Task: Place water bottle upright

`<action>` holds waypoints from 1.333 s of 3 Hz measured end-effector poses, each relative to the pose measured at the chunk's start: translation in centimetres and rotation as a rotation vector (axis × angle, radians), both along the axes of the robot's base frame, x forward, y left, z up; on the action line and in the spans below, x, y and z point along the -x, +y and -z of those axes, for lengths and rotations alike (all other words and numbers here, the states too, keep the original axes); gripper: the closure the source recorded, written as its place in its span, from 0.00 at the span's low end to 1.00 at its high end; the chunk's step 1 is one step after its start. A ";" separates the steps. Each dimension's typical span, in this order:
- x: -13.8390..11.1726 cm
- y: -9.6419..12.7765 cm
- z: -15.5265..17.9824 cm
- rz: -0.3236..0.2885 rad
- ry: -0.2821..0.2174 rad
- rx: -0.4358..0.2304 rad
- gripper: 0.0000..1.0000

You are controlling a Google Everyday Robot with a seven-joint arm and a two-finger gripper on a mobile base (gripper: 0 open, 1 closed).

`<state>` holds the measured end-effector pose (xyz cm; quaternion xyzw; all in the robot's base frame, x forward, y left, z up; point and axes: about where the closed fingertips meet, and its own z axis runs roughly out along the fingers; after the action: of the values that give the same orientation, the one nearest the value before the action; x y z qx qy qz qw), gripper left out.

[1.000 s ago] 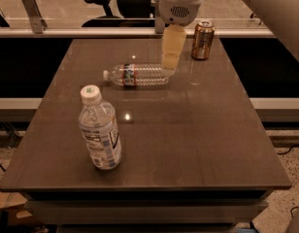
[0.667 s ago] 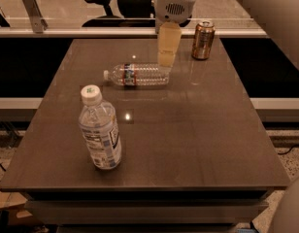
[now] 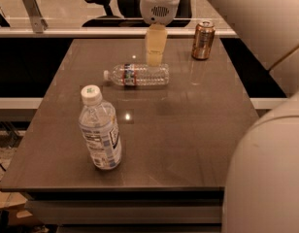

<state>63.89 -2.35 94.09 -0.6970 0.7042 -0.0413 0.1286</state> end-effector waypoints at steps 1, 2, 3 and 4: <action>-0.9 1.3 1.7 -0.037 0.051 -0.011 0.00; -1.5 2.3 3.6 -0.062 0.098 -0.031 0.00; -1.5 3.0 5.2 -0.074 0.135 -0.050 0.00; -1.1 3.6 6.8 -0.076 0.162 -0.065 0.00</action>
Offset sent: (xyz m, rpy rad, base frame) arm 0.0042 0.0209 -0.0555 0.0143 0.2178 0.0899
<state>64.99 1.25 87.28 -0.7198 0.6863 0.0430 0.0951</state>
